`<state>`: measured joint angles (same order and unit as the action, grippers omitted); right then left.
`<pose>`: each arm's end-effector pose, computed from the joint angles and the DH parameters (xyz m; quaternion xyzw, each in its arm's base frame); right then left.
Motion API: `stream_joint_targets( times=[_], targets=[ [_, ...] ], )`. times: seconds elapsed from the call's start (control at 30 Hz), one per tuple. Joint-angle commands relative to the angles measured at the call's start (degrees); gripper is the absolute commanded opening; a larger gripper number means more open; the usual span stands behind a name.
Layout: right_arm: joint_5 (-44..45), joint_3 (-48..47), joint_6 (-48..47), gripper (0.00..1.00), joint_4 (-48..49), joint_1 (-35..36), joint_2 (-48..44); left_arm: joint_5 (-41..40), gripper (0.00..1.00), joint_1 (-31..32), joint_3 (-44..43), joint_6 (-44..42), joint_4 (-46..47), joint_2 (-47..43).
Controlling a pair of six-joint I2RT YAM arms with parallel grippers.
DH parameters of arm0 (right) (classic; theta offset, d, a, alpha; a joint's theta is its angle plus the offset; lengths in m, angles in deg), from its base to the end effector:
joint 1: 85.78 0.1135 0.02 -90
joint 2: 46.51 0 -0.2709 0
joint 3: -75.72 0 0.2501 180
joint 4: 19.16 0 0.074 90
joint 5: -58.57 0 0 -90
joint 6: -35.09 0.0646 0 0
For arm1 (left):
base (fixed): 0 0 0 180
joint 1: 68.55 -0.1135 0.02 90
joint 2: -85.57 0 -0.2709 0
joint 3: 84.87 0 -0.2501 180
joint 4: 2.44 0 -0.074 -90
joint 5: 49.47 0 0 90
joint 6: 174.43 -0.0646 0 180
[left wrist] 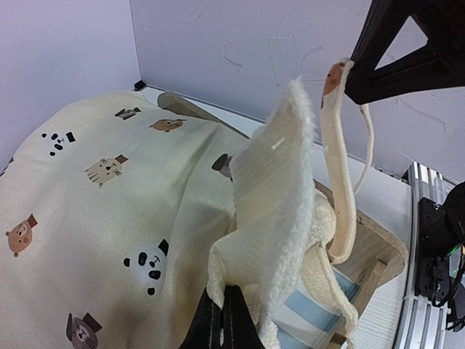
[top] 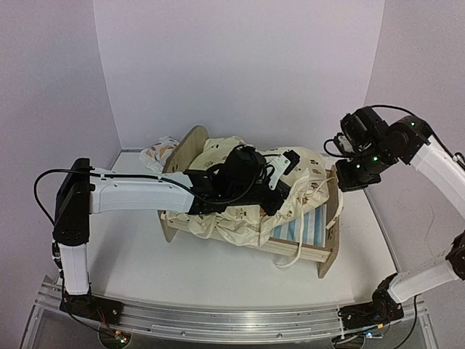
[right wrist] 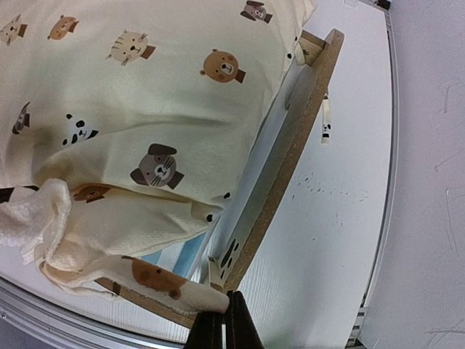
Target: Set up the pet bed
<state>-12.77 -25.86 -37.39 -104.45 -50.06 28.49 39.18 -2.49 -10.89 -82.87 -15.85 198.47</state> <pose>0.2100 0.1255 0.3715 -0.1071 0.9452 -0.0203 0.3079 0.2058 -0.4597 0.2850 0.4322 0.6975 -0.3100 0.4802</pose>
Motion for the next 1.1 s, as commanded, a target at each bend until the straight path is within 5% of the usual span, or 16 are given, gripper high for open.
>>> stream_joint_targets(
  times=[0.0,0.73,1.07],
  targets=[
    [-1.66,0.14,-0.55,0.0,-1.58,0.28,1.98,-0.15,0.0,-0.07,0.41,0.28,1.63,-2.94],
    [2.65,13.01,5.59,0.0,2.44,3.47,7.9,0.7,0.0,-0.06,2.8,0.95,2.21,-3.86],
    [2.77,20.05,11.64,0.0,3.51,11.88,6.75,1.14,0.0,-0.07,2.71,2.05,1.15,-3.82]
  ],
)
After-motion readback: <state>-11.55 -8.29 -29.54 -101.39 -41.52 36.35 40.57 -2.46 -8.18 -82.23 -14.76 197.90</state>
